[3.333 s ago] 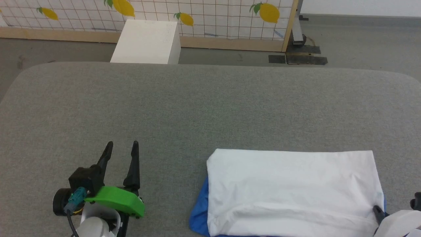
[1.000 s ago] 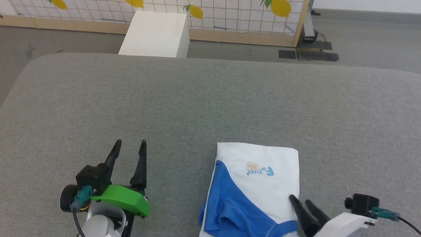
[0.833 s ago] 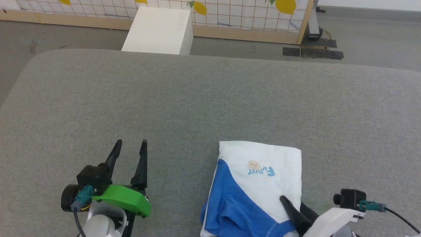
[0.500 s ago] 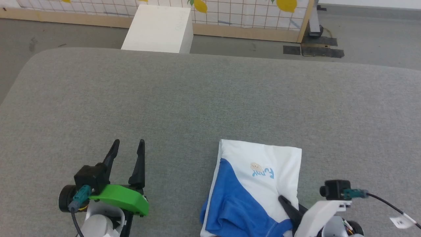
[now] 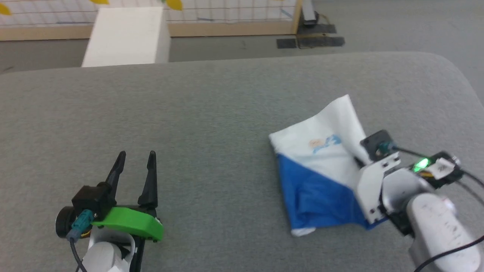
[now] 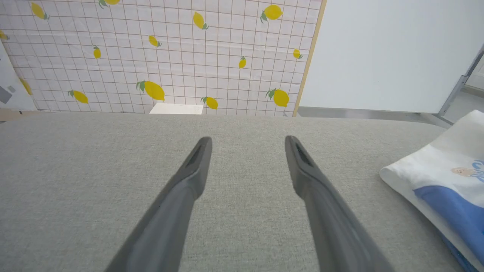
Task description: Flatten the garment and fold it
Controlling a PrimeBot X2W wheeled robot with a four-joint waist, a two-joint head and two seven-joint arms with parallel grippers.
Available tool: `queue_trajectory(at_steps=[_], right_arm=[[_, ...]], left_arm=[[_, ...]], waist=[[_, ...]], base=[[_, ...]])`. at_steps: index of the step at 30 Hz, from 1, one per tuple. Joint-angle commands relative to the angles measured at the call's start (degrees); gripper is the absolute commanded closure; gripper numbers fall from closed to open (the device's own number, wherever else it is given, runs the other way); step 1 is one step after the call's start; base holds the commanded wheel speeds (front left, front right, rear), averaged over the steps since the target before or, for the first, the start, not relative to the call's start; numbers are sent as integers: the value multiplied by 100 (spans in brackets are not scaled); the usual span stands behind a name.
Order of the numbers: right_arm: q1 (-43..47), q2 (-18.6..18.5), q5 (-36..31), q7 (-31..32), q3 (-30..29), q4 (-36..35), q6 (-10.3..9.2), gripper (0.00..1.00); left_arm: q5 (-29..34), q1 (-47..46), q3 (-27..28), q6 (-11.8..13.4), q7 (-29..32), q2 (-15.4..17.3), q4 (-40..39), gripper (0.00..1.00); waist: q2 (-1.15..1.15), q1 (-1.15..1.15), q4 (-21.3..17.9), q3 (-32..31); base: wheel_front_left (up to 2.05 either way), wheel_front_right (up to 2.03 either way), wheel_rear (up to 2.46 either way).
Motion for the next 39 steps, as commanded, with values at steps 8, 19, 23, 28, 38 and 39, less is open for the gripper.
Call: queue_trajectory(at_steps=[8,19,23,28,38,39], right_arm=[[-1272,-643,-122,-315,-424,1082,-10,100],[-2318,-1309,-679,-909,-934,2238,-10,100],[-2506,-1513,-796,-1166,-1061,2446,-10,100],[-2678,-1589,-894,-1350,-1225,2666,-10,100],[-2802,-1429,-1002,-1792,-1660,3014,-10,0],[-2784,-1412,-994,-1848,-1726,3027,-10,0]], left_arm=[[163,-443,-121,-4,32,179,-215,0],[303,-920,-217,-19,240,430,-628,0],[309,-967,-235,-11,321,482,-712,0],[331,-976,-264,-9,441,577,-806,0],[271,-918,-282,43,428,590,-801,0],[259,-895,-295,45,410,570,-767,0]], waist=[[0,0,-1054,1002],[0,0,-1190,1809],[0,0,-1131,1956],[0,0,-1042,2103],[0,0,-861,1888],[0,0,-841,1814]], base=[[0,0,0],[0,0,0],[0,0,0],[0,0,0],[0,0,0],[0,0,0]])
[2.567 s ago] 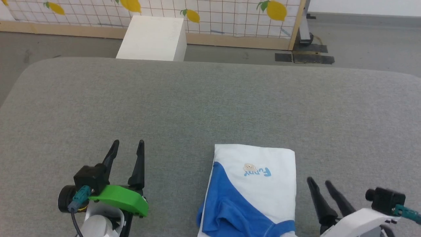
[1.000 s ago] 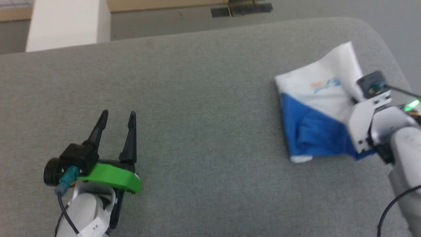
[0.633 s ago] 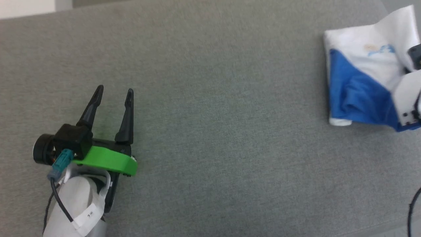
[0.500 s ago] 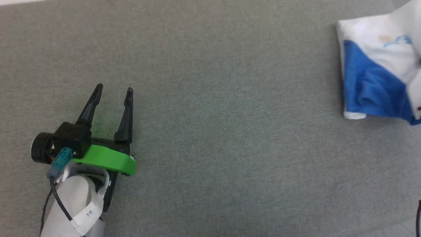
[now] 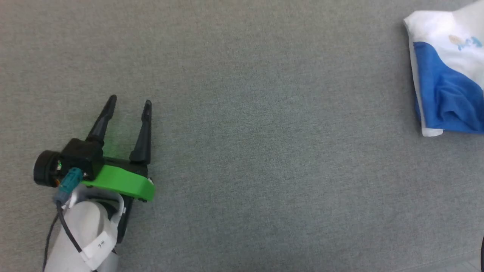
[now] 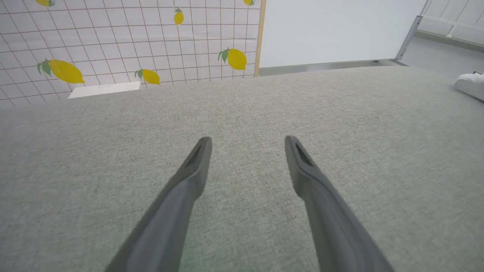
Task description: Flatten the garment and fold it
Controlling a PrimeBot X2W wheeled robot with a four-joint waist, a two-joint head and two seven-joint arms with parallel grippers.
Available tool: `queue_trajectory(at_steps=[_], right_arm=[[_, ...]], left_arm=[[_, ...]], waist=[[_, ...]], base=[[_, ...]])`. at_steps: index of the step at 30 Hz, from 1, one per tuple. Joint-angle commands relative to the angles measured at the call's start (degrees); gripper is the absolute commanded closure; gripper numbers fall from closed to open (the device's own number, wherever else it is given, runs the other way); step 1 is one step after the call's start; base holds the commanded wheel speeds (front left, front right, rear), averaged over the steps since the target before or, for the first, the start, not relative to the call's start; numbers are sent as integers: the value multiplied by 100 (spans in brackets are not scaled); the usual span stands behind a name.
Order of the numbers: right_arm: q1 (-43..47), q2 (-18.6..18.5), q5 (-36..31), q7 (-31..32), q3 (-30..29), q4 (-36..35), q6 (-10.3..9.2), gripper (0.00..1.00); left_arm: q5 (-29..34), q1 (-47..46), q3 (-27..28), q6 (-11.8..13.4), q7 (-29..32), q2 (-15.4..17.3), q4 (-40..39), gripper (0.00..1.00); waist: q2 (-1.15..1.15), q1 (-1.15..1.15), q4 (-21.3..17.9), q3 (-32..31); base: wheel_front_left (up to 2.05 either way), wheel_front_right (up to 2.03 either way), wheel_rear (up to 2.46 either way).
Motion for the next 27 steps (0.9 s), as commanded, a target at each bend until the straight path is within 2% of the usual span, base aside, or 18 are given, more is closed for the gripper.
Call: queue_trajectory(at_steps=[1,10,12,17,20,27], right_arm=[[8,41,-16,-125,-93,18,-10,0],[724,378,480,-951,-155,-324,-10,0],[1262,540,964,-1317,-130,-778,-10,0],[2106,840,1503,-1548,-170,-1589,-10,0],[2683,1127,1680,-1631,-224,-2213,-10,0],[3784,1870,1812,-1708,-320,-3446,-10,0]], left_arm=[[-48,9,-19,30,-57,-27,67,0],[-211,363,-115,79,-300,-323,601,0],[-245,468,-144,138,-367,-470,803,0],[-343,563,-171,143,-414,-644,1019,0],[-404,652,-216,93,-424,-691,1143,0],[-465,816,-196,151,-442,-772,1291,0]], waist=[[0,-1,87,-282],[0,-1,407,-1426],[0,-1,645,-1884],[0,-1,975,-2342],[0,-1,1150,-2543],[0,-1,1453,-2829]], base=[[0,0,0],[0,0,0],[0,0,0],[0,0,0],[0,0,0],[0,0,0]])
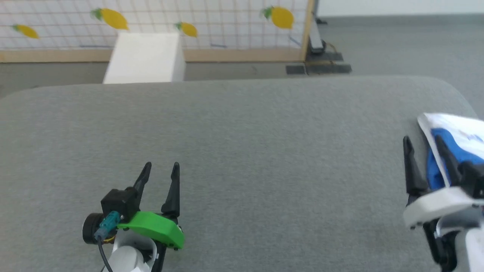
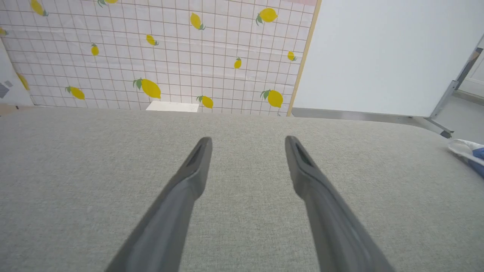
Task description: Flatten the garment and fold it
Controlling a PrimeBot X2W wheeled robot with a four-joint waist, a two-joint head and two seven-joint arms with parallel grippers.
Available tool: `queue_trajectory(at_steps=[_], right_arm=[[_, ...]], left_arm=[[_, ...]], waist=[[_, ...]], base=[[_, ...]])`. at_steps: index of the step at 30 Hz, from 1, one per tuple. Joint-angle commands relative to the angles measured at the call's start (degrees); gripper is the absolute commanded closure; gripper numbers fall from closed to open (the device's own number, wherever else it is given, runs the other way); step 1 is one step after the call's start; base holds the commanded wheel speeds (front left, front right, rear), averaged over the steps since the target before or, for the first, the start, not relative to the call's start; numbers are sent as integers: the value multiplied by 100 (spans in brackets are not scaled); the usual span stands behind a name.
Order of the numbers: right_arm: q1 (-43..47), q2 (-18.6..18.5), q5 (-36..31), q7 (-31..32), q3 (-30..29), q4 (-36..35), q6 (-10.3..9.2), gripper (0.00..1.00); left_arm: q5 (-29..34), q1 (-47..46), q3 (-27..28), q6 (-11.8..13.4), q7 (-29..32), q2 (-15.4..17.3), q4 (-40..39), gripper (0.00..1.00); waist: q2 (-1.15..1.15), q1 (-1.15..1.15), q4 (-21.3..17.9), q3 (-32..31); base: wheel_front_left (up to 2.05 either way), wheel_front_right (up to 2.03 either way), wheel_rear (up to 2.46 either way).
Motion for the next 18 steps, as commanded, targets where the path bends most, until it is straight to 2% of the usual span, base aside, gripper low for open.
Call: queue_trajectory(at_steps=[1,7,18], right_arm=[[191,89,33,-51,-17,-142,-9,0],[810,410,62,-195,43,-582,-9,0],[1417,474,138,-278,137,-735,-9,0]], left_arm=[[-40,75,22,46,-38,-32,25,0],[-23,195,80,137,-48,-65,36,0],[46,431,258,185,-52,-162,-95,0]], waist=[[0,0,392,-368],[0,0,523,-441],[0,0,554,-476]], base=[[0,0,0],[0,0,0],[0,0,0]])
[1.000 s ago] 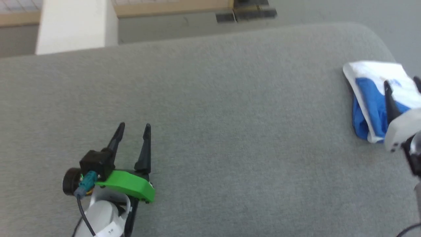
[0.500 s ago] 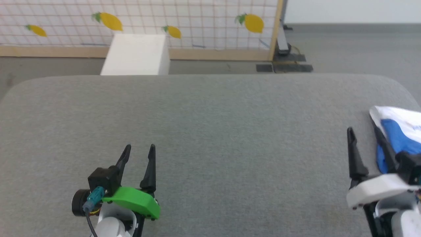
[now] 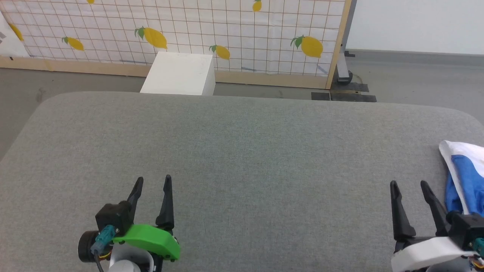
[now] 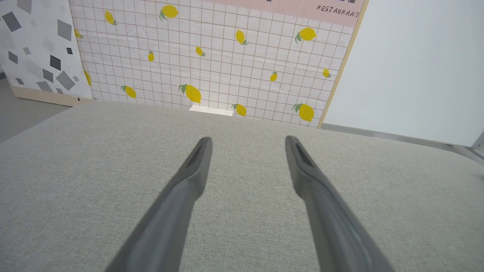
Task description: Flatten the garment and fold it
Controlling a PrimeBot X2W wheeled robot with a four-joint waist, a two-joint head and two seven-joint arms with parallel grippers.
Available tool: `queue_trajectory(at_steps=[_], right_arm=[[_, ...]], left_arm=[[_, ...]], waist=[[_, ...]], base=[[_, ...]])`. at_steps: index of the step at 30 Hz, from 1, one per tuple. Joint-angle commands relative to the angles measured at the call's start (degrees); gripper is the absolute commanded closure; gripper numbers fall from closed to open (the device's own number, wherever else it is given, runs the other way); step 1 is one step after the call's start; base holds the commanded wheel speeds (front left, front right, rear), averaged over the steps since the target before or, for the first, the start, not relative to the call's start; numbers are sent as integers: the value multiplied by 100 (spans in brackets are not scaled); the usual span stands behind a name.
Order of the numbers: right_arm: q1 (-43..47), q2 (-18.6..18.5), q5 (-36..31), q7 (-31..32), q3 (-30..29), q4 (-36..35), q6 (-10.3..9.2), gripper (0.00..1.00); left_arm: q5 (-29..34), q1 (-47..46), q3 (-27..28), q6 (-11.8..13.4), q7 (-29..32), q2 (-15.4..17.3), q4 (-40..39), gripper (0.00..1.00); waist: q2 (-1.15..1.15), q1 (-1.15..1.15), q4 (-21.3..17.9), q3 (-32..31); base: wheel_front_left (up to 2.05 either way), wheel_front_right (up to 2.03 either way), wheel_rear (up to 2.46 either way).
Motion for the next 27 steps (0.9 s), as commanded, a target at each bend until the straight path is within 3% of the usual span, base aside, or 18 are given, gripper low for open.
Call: queue_trajectory(at_steps=[1,10,11,27], right_arm=[[103,12,28,-22,23,-42,-9,0],[203,13,97,5,189,24,-9,0],[126,1,49,4,181,15,0,100],[99,-1,14,33,199,16,0,100]], left_arm=[[30,97,29,1,-44,-51,-33,0],[88,198,107,-73,-44,-129,-12,0],[64,131,91,-49,3,-109,-5,100],[123,140,111,-42,71,-118,-54,100]], waist=[[0,1,-14,-3],[0,1,-62,9],[0,1,-62,9],[0,1,-76,19]], base=[[0,0,0],[0,0,0],[0,0,0],[0,0,0]])
